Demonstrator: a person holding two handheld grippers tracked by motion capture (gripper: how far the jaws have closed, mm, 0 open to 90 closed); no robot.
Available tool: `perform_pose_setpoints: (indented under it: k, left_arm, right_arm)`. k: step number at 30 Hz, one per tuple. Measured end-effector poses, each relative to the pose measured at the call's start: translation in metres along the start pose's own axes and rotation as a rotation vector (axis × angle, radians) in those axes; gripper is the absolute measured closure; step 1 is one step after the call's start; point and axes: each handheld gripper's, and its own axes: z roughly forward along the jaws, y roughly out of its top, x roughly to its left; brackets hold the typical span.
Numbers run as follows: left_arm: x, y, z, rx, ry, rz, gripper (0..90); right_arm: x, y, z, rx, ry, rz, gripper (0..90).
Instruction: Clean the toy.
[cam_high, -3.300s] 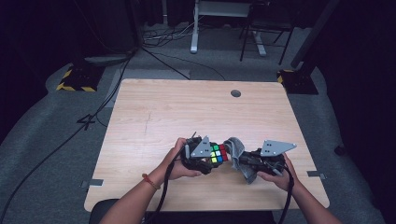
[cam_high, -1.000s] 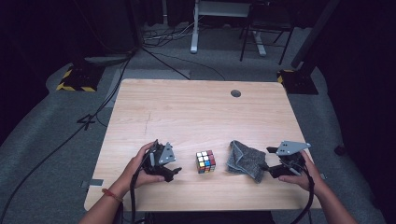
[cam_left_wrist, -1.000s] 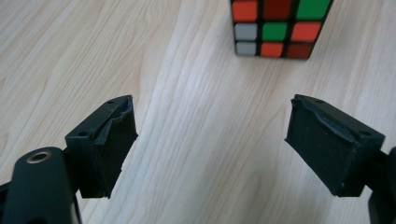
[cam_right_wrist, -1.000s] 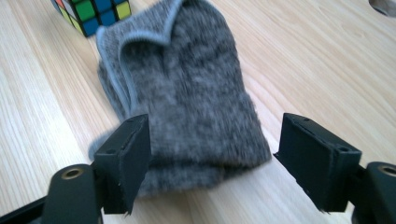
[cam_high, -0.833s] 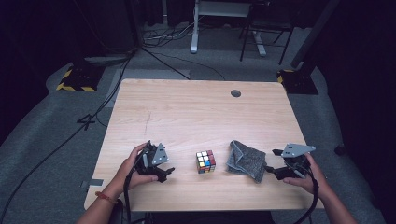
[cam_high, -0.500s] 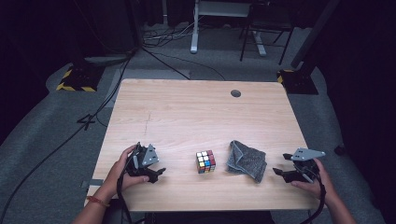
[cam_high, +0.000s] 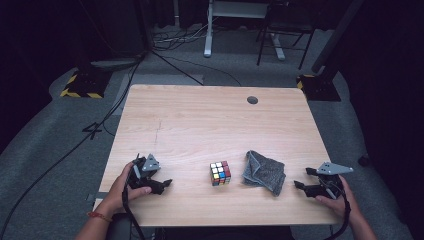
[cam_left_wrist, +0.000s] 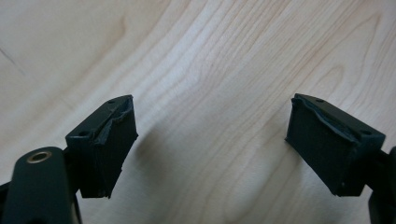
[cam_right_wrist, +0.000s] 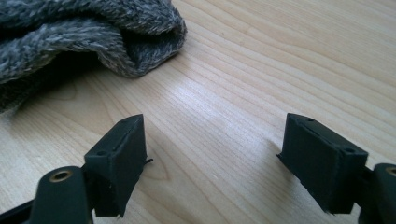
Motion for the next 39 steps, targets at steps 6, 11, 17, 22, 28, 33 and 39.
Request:
perform_pose_setpoints:
  k: [6, 11, 17, 22, 28, 33, 39]
  left_arm:
    - [-0.0011, -0.0013, 0.0002, -0.011, 0.002, -0.013, 15.2]
    - [-0.0012, -0.0014, 0.0002, -0.012, 0.003, -0.014, 15.2]
    - [-0.0012, -0.0014, 0.0002, -0.011, 0.003, -0.013, 15.1]
    - [-0.0009, -0.0015, 0.0001, -0.011, 0.000, -0.011, 15.2]
    - [-0.0009, -0.0016, 0.0001, -0.012, 0.000, -0.011, 15.2]
    - [-0.0009, -0.0016, 0.0001, -0.011, 0.000, -0.012, 15.2]
    - [-0.0009, -0.0016, 0.0001, -0.012, 0.000, -0.013, 15.2]
  right_arm:
    - [0.0000, 0.0003, 0.0006, 0.002, 0.002, 0.002, 21.5]
    - [0.0000, 0.0003, 0.0007, 0.001, 0.001, 0.004, 21.5]
    - [0.0000, 0.0003, 0.0008, 0.000, 0.001, 0.003, 21.5]
    - [0.0005, 0.0003, 0.0008, 0.001, -0.003, 0.006, 21.5]
    - [0.0005, 0.0003, 0.0008, 0.000, -0.002, 0.006, 21.5]
    - [0.0005, 0.0003, 0.0008, 0.000, -0.003, 0.007, 21.5]
    - [0.0004, 0.0002, 0.0007, 0.000, -0.002, 0.007, 21.6]
